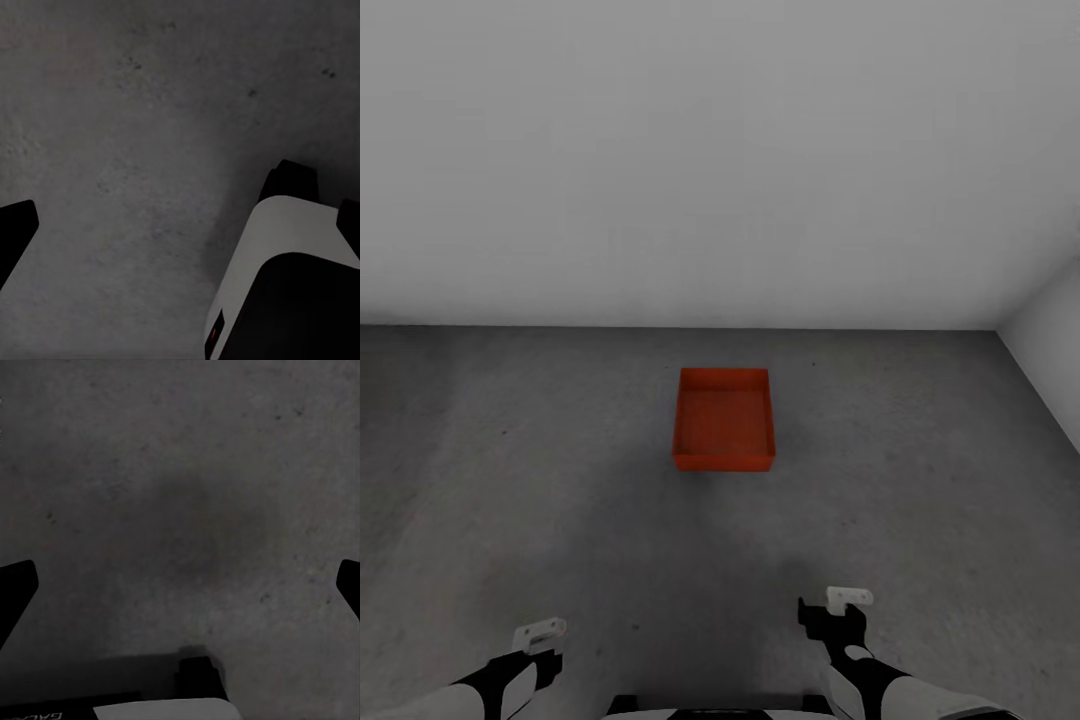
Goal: Move the two storage containers from the living room to the garage. In the garage, place one container on the floor and stack the other container on top of it (either order is fine).
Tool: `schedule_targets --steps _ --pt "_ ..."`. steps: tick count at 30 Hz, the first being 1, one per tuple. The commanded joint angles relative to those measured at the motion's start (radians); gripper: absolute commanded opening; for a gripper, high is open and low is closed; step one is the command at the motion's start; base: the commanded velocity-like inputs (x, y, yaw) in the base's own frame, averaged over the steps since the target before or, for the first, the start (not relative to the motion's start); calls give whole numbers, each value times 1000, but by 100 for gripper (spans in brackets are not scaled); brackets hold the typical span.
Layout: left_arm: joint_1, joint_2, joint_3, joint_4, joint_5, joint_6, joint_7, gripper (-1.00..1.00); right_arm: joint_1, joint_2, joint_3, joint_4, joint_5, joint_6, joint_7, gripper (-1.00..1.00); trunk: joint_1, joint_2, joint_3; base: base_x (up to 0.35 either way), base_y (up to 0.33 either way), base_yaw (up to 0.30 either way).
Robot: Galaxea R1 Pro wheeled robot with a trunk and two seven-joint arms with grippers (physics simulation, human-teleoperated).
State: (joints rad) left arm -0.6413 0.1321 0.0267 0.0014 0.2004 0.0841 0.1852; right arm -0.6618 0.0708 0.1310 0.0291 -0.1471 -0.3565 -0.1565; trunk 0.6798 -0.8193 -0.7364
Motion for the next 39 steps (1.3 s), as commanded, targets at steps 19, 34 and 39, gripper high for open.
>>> schedule_targets --steps 19,34,39 --pt "43 -8 2 0 4 1 2 100 6 2 10 5 -8 -2 1 100 0 -1 -1 0 0 0" --pt "132 -10 1 0 1 -74 -20 100 20 1 10 5 -6 35 1 100 0 -1 -1 0 0 0" --pt "134 -14 1 -1 0 -81 -41 100 21 1 10 5 -6 36 0 100 0 -1 -1 0 0 0"
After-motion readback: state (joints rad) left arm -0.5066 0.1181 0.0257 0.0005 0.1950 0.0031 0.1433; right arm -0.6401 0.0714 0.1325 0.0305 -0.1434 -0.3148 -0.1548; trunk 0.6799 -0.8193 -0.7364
